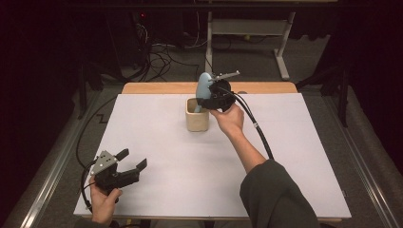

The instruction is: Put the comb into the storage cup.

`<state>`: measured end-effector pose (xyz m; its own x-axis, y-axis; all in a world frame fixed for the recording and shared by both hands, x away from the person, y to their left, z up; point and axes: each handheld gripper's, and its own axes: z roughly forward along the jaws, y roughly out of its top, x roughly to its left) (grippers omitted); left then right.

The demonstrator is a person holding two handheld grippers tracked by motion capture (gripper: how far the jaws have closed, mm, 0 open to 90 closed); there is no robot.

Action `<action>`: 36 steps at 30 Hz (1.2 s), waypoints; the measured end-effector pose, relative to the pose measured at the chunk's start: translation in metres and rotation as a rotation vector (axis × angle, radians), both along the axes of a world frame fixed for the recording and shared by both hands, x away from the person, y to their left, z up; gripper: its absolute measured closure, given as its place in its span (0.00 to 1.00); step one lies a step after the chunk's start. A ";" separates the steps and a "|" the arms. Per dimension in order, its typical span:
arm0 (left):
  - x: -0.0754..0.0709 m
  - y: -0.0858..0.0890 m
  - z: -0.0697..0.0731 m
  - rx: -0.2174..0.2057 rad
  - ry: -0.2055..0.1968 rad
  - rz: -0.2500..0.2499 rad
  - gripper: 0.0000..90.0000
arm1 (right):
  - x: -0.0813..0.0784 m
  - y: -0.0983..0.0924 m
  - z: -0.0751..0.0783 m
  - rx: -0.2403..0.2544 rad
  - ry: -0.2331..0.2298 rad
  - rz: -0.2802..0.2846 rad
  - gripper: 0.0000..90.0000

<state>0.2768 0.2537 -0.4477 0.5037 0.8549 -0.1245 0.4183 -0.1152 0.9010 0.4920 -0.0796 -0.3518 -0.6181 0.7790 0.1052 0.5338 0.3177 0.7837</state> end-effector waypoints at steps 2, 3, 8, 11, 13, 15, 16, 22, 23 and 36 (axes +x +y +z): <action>0.000 0.000 0.000 0.001 0.000 0.001 0.22 | 0.000 0.000 0.000 -0.003 0.002 -0.003 0.59; 0.000 0.000 0.000 0.000 0.000 0.001 0.22 | 0.000 0.000 -0.001 -0.005 0.001 -0.002 0.59; 0.000 -0.001 0.000 0.003 0.004 -0.005 0.22 | 0.000 0.002 -0.002 -0.019 0.003 0.001 0.59; 0.000 -0.002 0.000 0.006 0.004 -0.004 0.22 | 0.000 0.002 -0.003 -0.024 0.007 0.001 0.59; 0.000 -0.002 0.000 0.006 0.004 -0.001 0.22 | 0.000 0.002 -0.003 -0.025 0.009 0.001 0.59; 0.000 -0.002 0.000 0.006 0.004 -0.002 0.22 | 0.001 0.002 -0.004 -0.026 0.011 0.002 0.59; 0.000 -0.002 0.000 0.006 0.005 -0.003 0.22 | 0.001 0.002 -0.005 -0.027 0.010 0.002 0.59; 0.000 -0.002 0.000 0.007 0.007 -0.013 0.22 | 0.002 0.003 -0.008 -0.028 0.015 -0.004 0.59; 0.000 -0.002 0.000 0.006 0.008 -0.012 0.22 | 0.002 0.003 -0.008 -0.026 0.015 -0.005 0.58; 0.000 -0.002 0.000 0.003 0.010 -0.013 0.22 | 0.004 0.001 -0.008 -0.024 0.021 -0.028 0.54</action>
